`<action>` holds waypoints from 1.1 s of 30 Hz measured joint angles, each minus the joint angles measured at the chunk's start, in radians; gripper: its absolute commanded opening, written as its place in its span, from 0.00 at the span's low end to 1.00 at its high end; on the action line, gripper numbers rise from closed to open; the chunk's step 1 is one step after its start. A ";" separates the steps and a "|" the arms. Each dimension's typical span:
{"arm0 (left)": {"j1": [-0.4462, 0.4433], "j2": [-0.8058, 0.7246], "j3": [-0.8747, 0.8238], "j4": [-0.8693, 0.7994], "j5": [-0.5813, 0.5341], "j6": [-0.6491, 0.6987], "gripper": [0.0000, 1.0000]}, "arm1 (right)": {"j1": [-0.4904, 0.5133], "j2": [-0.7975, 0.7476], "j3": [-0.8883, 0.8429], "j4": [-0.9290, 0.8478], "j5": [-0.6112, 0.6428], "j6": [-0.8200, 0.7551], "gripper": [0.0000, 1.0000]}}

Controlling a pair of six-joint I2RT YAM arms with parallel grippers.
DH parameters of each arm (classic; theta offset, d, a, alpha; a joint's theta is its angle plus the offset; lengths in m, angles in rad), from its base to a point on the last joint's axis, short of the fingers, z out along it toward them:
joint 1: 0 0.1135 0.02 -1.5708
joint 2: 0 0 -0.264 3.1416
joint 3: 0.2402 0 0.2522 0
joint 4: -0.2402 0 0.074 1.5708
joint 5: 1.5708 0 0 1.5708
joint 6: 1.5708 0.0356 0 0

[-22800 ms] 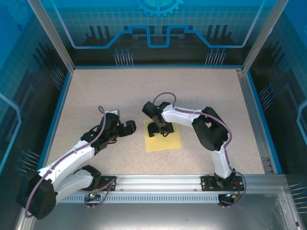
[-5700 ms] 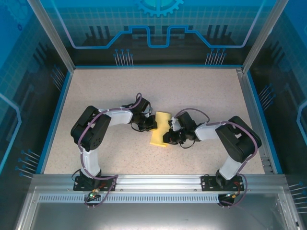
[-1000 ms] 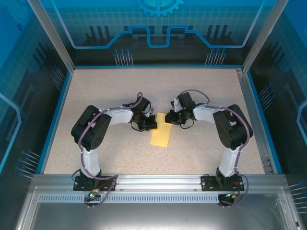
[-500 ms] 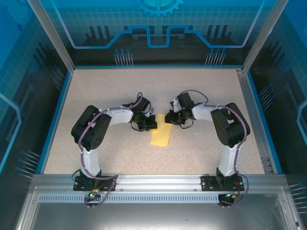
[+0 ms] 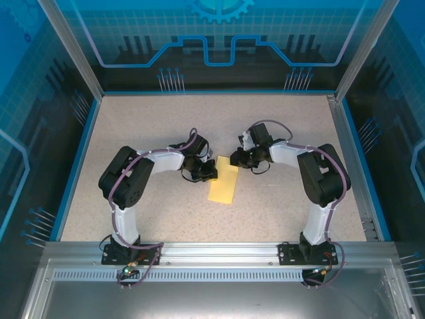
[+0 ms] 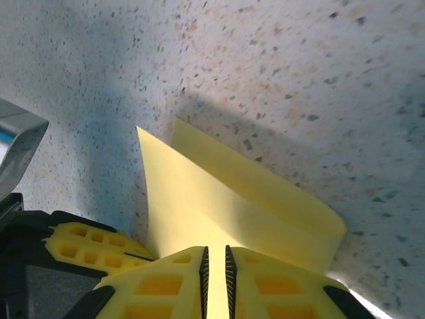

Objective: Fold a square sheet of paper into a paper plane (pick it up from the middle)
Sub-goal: Fold the square sheet of paper in half at the center of the table.

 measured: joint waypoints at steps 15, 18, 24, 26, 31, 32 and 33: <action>0.000 0.000 0.001 -0.003 0.000 0.000 0.00 | -0.029 0.090 0.052 -0.025 0.000 -0.012 0.17; 0.000 0.000 0.001 -0.003 0.000 0.000 0.00 | -0.031 0.095 0.061 -0.038 -0.003 -0.014 0.17; 0.000 0.000 0.001 -0.003 0.000 0.000 0.00 | -0.055 0.103 0.074 -0.039 -0.016 -0.011 0.18; 0.000 0.000 0.001 -0.003 0.000 0.000 0.00 | -0.067 0.105 0.079 -0.039 -0.015 -0.011 0.18; 0.000 0.000 0.001 -0.003 0.000 0.000 0.00 | -0.077 0.118 0.091 -0.037 -0.010 -0.010 0.18; 0.000 0.000 0.001 -0.003 0.000 0.000 0.00 | -0.080 0.120 0.094 -0.037 -0.014 -0.009 0.18; 0.000 0.000 0.001 -0.003 0.000 0.000 0.00 | -0.080 0.122 0.095 -0.037 -0.018 -0.007 0.18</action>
